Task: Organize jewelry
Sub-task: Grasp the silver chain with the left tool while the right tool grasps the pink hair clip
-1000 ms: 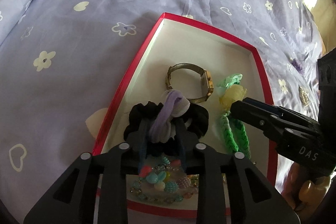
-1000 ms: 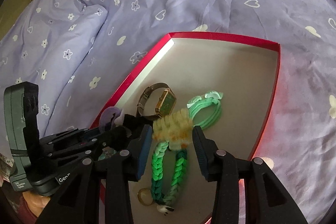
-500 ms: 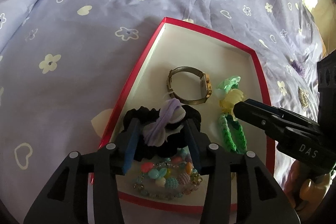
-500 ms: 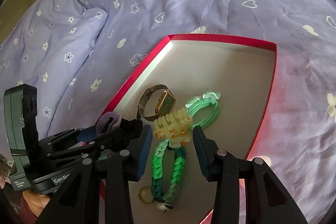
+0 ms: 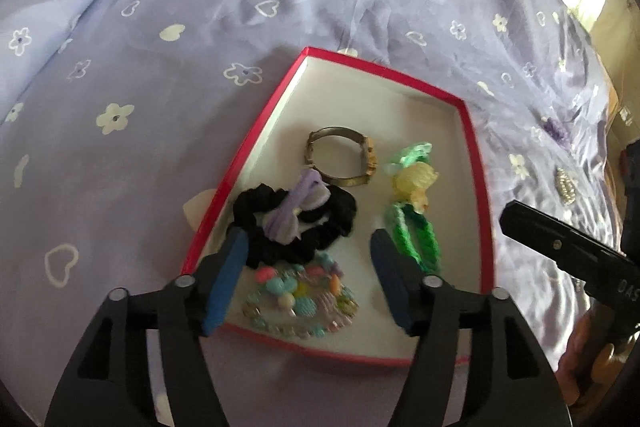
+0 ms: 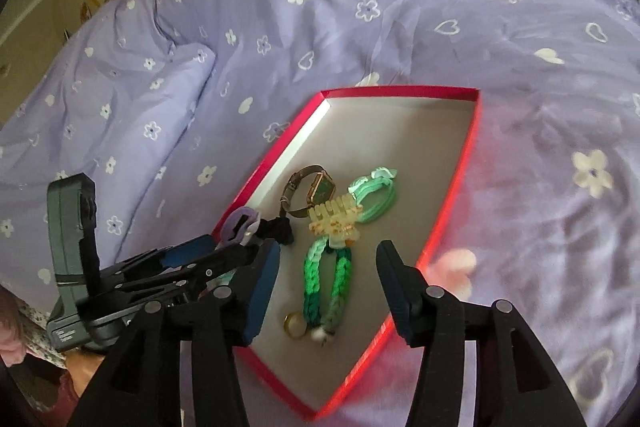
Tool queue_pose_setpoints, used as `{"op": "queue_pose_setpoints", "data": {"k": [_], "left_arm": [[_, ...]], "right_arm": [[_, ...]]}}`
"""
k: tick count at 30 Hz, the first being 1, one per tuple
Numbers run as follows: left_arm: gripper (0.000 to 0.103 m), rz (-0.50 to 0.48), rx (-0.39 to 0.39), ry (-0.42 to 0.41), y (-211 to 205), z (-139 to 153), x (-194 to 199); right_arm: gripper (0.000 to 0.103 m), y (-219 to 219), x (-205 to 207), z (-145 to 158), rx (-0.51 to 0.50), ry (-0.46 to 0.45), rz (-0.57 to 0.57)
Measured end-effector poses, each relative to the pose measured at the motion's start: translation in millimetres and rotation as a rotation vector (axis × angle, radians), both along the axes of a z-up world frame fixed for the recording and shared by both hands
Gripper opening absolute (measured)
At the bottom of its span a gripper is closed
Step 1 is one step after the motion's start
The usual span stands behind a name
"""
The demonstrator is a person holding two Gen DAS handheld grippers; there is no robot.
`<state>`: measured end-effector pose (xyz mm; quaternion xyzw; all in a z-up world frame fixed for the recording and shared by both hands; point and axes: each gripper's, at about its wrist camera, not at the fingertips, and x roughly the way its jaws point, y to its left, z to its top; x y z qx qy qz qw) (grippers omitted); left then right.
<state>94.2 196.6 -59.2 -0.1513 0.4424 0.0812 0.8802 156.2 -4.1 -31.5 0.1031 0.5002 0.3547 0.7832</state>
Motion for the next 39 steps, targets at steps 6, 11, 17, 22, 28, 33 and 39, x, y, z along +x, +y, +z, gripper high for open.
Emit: {"op": "queue_pose_setpoints", "data": {"k": [6, 11, 17, 22, 28, 33, 39], "left_arm": [[0.065, -0.019, -0.045, -0.016, -21, 9, -15], [0.066, -0.080, -0.068, -0.023, -54, 14, -18], [0.066, -0.166, -0.070, -0.018, -97, 19, -16], [0.068, -0.222, -0.066, -0.008, -125, 21, -14], [0.073, -0.295, -0.050, -0.001, -160, 24, -12], [0.074, -0.346, -0.042, 0.015, -188, 23, -7], [0.074, -0.422, -0.025, 0.040, -230, 21, 1]], "right_arm": [[0.057, -39, -23, 12, 0.007, -0.026, -0.045], [0.057, -85, -37, 18, 0.008, -0.019, -0.111], [0.059, -137, -48, 20, -0.011, -0.014, -0.197], [0.059, -181, -56, 19, -0.027, -0.010, -0.269], [0.060, -227, -64, 15, -0.066, -0.009, -0.336], [0.060, -262, -69, 12, -0.081, -0.012, -0.391], [0.060, -292, -63, 6, -0.091, -0.017, -0.429]]}}
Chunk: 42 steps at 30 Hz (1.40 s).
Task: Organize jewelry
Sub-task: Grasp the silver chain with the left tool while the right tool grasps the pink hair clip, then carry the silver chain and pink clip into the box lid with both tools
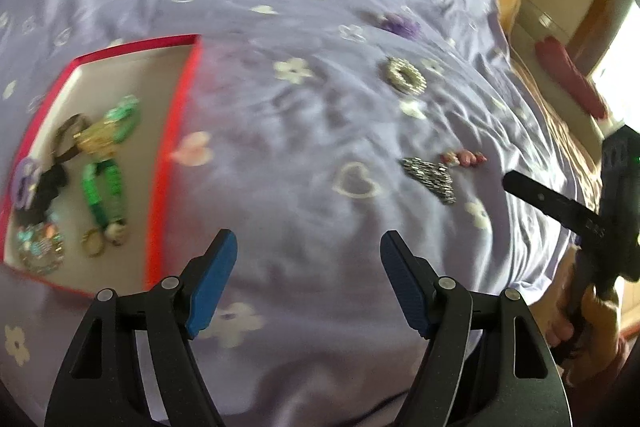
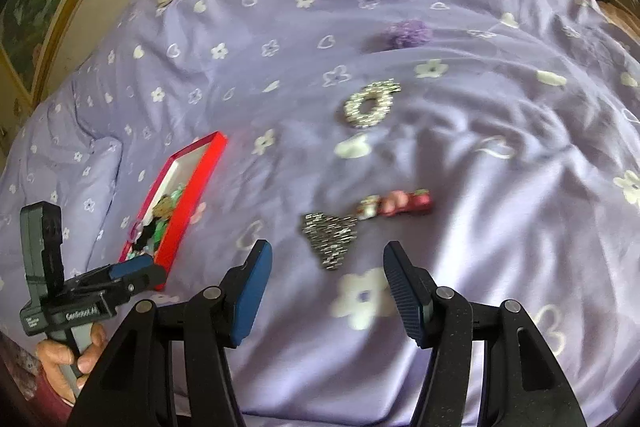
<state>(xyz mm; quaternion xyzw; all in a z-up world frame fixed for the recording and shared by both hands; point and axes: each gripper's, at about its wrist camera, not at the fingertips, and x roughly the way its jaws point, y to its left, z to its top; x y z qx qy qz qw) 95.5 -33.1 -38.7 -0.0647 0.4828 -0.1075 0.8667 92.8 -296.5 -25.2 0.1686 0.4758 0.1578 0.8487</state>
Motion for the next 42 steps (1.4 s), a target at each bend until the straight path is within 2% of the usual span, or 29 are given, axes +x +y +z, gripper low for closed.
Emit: {"op": "queue_pose_setpoints", "data": {"k": [7, 15, 16, 17, 18, 20, 23, 25, 28, 29, 30, 31, 32, 33, 34, 42], "left_arm": [[0.074, -0.065, 0.019, 0.015, -43, -3, 11], [0.074, -0.089, 0.040, 0.052, -77, -17, 21], [0.074, -0.094, 0.042, 0.057, -82, -19, 23], [0.074, -0.100, 0.043, 0.060, -86, -21, 26], [0.074, -0.106, 0.050, 0.065, -92, -24, 29], [0.074, -0.113, 0.056, 0.072, -103, -28, 34], [0.074, -0.112, 0.064, 0.080, -115, -34, 43], [0.074, -0.108, 0.064, 0.072, -126, -38, 51], [0.073, -0.096, 0.104, 0.036, -140, -44, 61], [0.070, -0.094, 0.115, 0.026, -144, -47, 64], [0.063, -0.096, 0.132, 0.005, -148, -48, 66], [0.051, -0.102, 0.133, -0.008, -150, -48, 65], [0.044, -0.111, 0.125, -0.014, -151, -48, 65], [0.026, -0.122, 0.114, -0.017, -151, -46, 64], [0.016, -0.127, 0.105, -0.022, -150, -45, 62], [0.015, -0.129, 0.044, -0.027, -135, -31, 41]], "right_arm": [[0.060, -9, 29, -10, -0.125, -0.023, 0.113], [0.059, 12, 55, -29, -0.269, -0.057, 0.367], [0.057, 15, 55, -32, -0.292, -0.059, 0.385], [0.050, 19, 55, -36, -0.319, -0.059, 0.401], [0.034, 19, 55, -40, -0.336, -0.057, 0.404], [0.034, 13, 53, -43, -0.307, -0.056, 0.384], [0.018, -11, 51, -42, -0.201, -0.036, 0.289], [0.018, -32, 50, -42, -0.079, -0.011, 0.210], [0.018, -51, 41, -41, 0.019, -0.008, 0.139], [0.018, -56, 38, -41, 0.047, -0.007, 0.121], [0.018, -60, 36, -41, 0.066, -0.006, 0.109], [0.018, -62, 33, -42, 0.081, -0.003, 0.099], [0.018, -65, 30, -41, 0.098, -0.001, 0.087], [0.018, -67, 28, -40, 0.117, 0.002, 0.076], [0.018, -67, 26, -40, 0.129, 0.007, 0.072], [0.017, -56, 8, -24, 0.145, 0.002, 0.057]]}}
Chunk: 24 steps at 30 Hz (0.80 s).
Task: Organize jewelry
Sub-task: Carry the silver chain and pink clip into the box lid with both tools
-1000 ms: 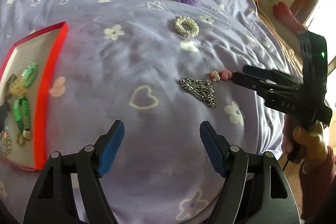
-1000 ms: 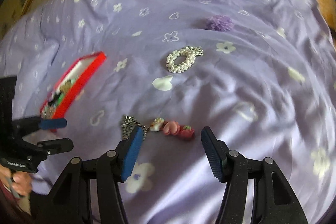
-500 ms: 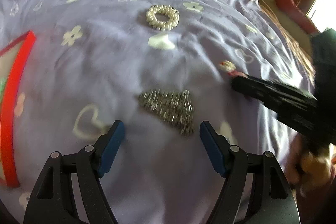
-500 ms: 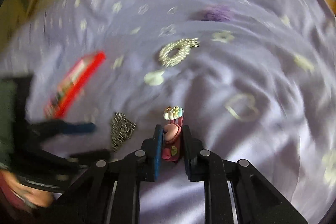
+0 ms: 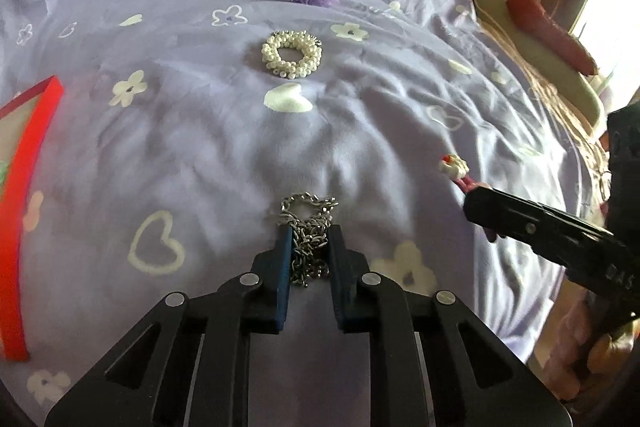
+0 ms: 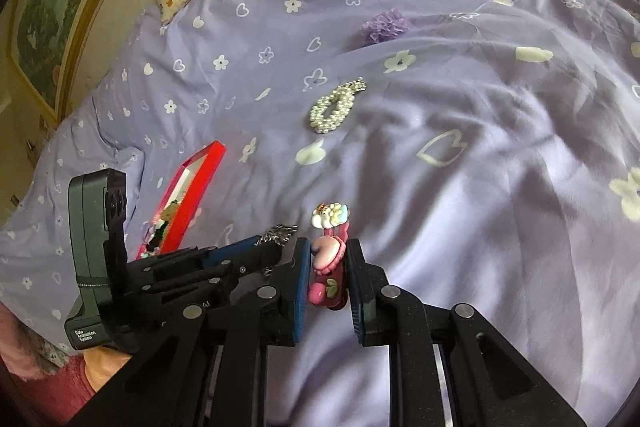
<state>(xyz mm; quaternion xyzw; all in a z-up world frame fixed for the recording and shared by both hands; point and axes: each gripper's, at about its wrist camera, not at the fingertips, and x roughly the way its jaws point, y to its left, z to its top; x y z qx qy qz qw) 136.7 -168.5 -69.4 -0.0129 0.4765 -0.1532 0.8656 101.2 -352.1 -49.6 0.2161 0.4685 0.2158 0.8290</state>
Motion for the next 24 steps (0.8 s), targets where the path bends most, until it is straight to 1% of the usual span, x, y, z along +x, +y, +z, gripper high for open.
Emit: {"op": "queue_pose_setpoints", "data": {"k": [6, 13, 24], "left_arm": [[0.014, -0.015, -0.035, -0.053, 25, 26, -31], [0.014, -0.007, -0.080, -0.098, 60, 47, -51], [0.013, 0.079, -0.155, -0.146, 131, 66, -74]], "right_arm": [[0.017, 20, -13, 13, 0.024, -0.020, -0.007], [0.018, 48, -22, 20, 0.038, -0.018, -0.010], [0.018, 115, -35, 38, 0.003, -0.037, 0.073]]}}
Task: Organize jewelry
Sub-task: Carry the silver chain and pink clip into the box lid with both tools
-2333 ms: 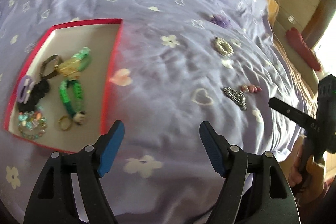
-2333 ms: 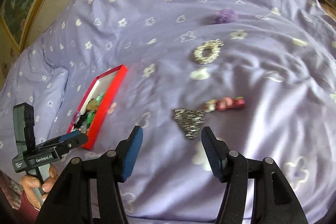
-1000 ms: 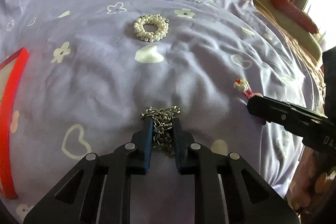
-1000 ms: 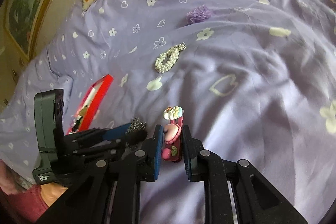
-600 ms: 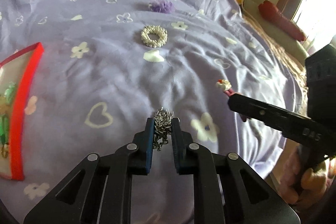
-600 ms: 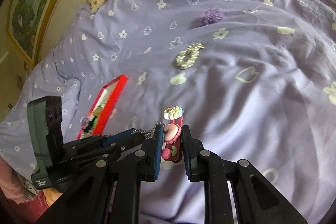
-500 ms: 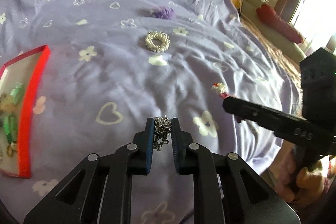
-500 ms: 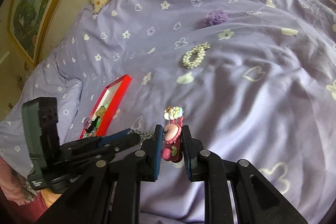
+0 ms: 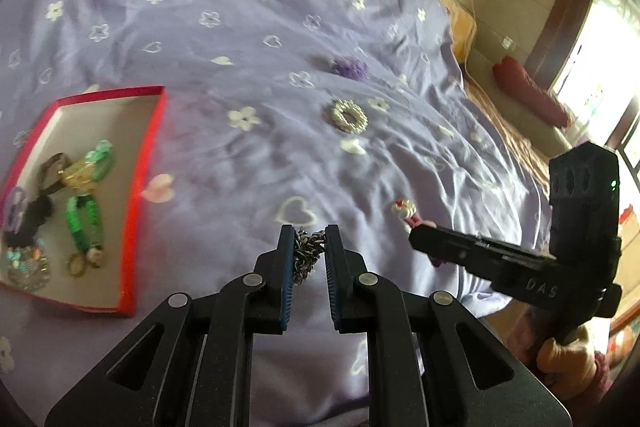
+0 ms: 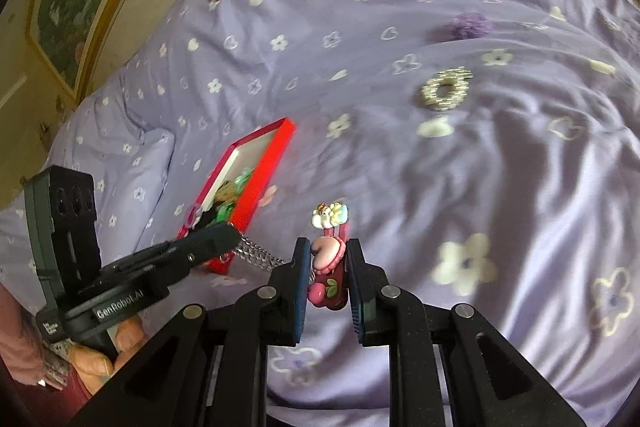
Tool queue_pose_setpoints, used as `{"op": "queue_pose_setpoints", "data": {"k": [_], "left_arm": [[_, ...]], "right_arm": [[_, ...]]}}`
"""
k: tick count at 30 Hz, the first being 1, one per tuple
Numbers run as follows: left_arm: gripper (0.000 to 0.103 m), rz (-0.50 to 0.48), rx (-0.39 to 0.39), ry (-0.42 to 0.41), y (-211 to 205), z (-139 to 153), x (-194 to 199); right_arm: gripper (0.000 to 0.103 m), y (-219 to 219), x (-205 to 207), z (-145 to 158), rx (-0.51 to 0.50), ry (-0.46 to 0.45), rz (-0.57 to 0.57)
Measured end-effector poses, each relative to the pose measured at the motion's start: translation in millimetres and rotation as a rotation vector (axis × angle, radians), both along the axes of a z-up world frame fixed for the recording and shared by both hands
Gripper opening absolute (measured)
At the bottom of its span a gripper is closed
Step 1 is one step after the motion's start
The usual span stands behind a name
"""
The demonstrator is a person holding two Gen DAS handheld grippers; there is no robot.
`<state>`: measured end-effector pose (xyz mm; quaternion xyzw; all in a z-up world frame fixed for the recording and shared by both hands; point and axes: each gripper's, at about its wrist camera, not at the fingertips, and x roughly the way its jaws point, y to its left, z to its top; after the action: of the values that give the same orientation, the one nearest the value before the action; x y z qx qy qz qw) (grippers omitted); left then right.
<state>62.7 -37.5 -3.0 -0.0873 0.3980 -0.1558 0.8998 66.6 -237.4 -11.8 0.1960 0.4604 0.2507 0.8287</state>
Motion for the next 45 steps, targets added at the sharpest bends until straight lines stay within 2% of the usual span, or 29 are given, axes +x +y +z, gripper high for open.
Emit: {"op": "queue_pose_setpoints", "data": {"k": [12, 25, 36, 45], "left_arm": [[0.013, 0.092, -0.037, -0.049, 62, 18, -19], [0.013, 0.223, -0.035, -0.092, 134, 35, -26], [0.013, 0.312, -0.023, -0.070, 184, 22, -15], [0.013, 0.351, -0.021, -0.035, 211, 0, 4]], "right_arm": [[0.018, 63, 0, 11, -0.015, -0.018, 0.099], [0.018, 123, 13, 13, -0.006, -0.018, 0.192], [0.018, 183, 32, 4, -0.006, -0.012, 0.268], [0.018, 221, 52, -12, -0.033, 0.009, 0.306]]}}
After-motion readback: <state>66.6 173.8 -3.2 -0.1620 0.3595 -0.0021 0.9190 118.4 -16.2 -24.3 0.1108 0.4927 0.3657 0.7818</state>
